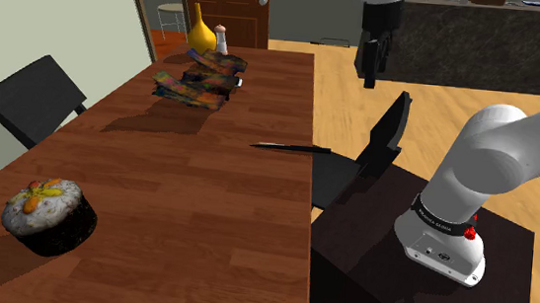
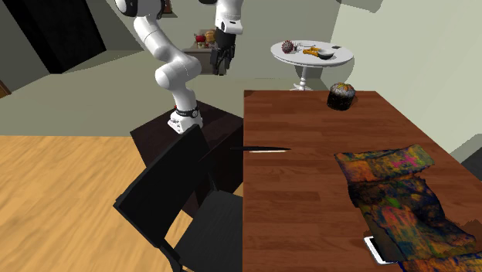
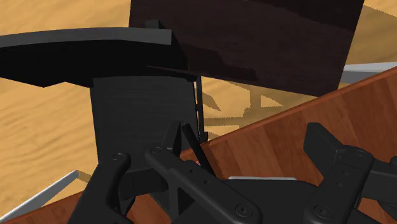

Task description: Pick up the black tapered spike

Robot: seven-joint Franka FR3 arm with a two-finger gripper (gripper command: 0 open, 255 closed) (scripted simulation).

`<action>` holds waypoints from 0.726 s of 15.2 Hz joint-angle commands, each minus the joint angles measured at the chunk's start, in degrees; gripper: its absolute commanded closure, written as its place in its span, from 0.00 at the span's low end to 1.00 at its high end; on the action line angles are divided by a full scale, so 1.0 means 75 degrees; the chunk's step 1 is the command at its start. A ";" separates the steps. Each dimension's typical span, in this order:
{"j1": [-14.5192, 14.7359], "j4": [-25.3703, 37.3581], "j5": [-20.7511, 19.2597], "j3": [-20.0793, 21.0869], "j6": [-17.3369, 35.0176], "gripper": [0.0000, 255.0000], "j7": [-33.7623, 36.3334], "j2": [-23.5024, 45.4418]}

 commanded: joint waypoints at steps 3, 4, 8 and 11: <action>0.0041 -0.0300 -0.0092 -0.0091 0.0608 0.00 -0.0242 0.0241; 0.0058 -0.0434 -0.0137 -0.0134 0.0916 0.00 -0.0360 0.0381; 0.0121 -0.0854 -0.0309 -0.0300 0.2170 0.00 -0.0813 0.1077; 0.0161 -0.1045 -0.0427 -0.0411 0.3122 0.00 -0.1134 0.1735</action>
